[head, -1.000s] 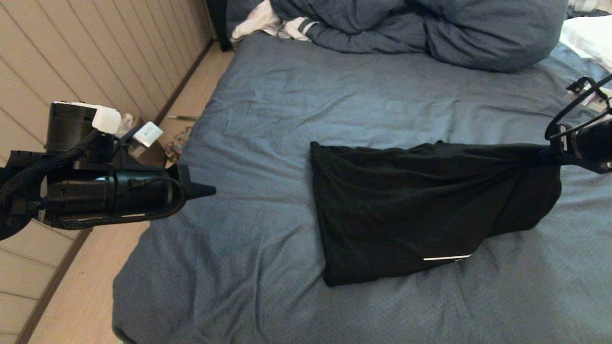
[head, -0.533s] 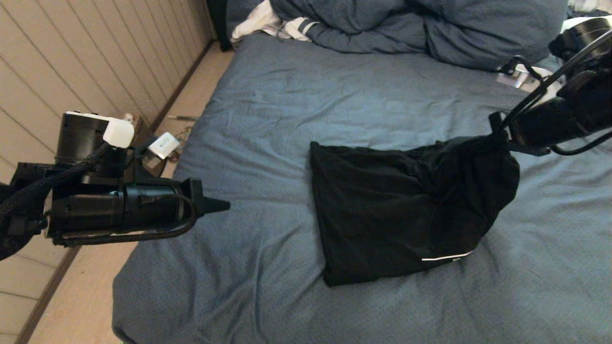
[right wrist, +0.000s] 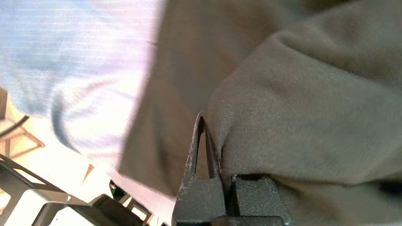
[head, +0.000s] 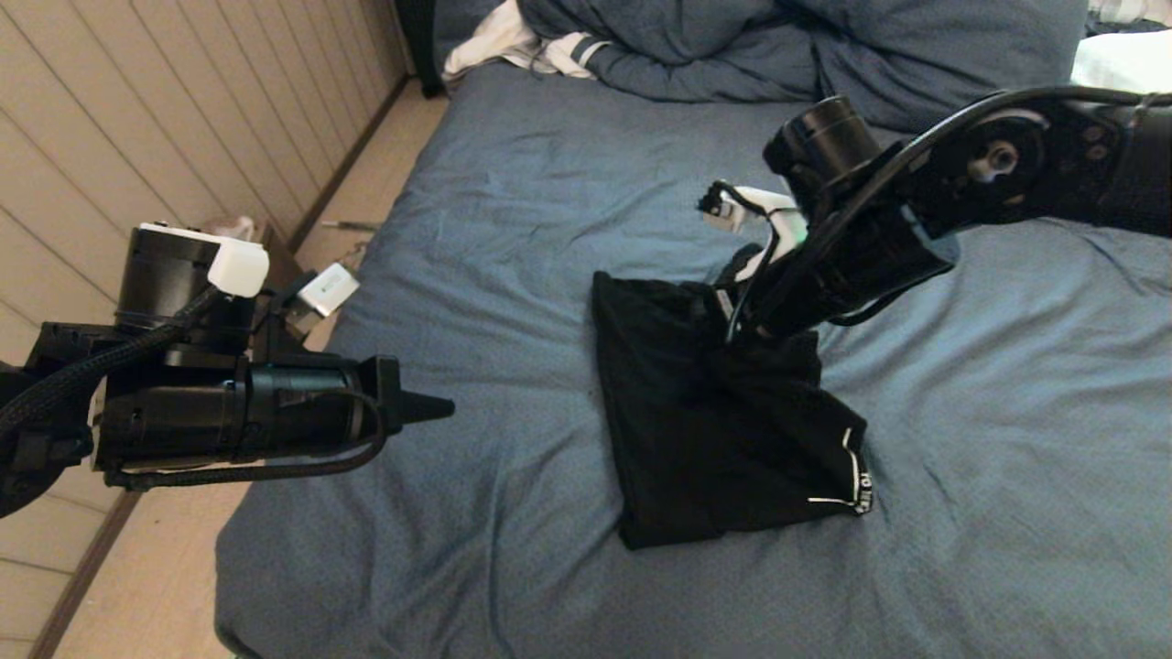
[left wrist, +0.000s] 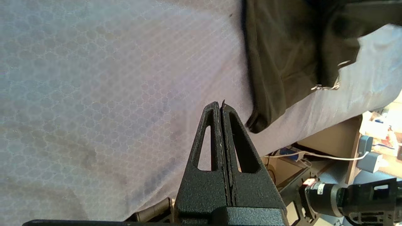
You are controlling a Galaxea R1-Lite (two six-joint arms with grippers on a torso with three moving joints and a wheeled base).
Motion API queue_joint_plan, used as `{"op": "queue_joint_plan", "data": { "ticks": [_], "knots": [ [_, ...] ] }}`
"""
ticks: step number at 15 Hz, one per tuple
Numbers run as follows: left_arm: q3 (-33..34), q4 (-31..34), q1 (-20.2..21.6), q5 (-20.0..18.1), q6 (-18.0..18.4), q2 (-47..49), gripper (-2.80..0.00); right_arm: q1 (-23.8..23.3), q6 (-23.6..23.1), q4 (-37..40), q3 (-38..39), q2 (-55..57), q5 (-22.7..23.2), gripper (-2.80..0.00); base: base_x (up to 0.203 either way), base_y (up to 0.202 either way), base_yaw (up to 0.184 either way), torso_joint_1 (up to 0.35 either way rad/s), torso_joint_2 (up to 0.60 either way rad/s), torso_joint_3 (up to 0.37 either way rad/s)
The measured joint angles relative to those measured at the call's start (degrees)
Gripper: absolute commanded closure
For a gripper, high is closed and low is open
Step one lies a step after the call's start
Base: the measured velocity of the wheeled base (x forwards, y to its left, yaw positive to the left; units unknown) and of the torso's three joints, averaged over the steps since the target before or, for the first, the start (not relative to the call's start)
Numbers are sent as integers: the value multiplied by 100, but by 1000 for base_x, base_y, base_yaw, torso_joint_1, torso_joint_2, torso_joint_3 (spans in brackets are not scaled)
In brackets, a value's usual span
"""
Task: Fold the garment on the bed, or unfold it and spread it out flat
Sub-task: Fold the black T-shirt
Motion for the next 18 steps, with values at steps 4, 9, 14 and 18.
{"op": "queue_joint_plan", "data": {
  "ticks": [4, 9, 14, 18],
  "knots": [
    [33, 2, -61, 1, -2, 0, 0, 519, -2, -172, -2, 414, -165, 0, 0, 0, 0, 0, 0, 0],
    [63, -4, -156, -2, -2, 22, 0, 625, -4, -281, -2, 636, -308, -280, 0, 0, 0, 0, 0, 0],
    [79, -2, -198, -2, -7, 29, 0, 640, 24, -258, 28, 378, -218, -280, 0, 0, 0, 0, 0, 0],
    [82, -4, -206, -2, -8, 10, 0, 625, 151, -242, 50, -241, -184, 0, 0, 0, 0, 0, 0, 0]
  ]
}}
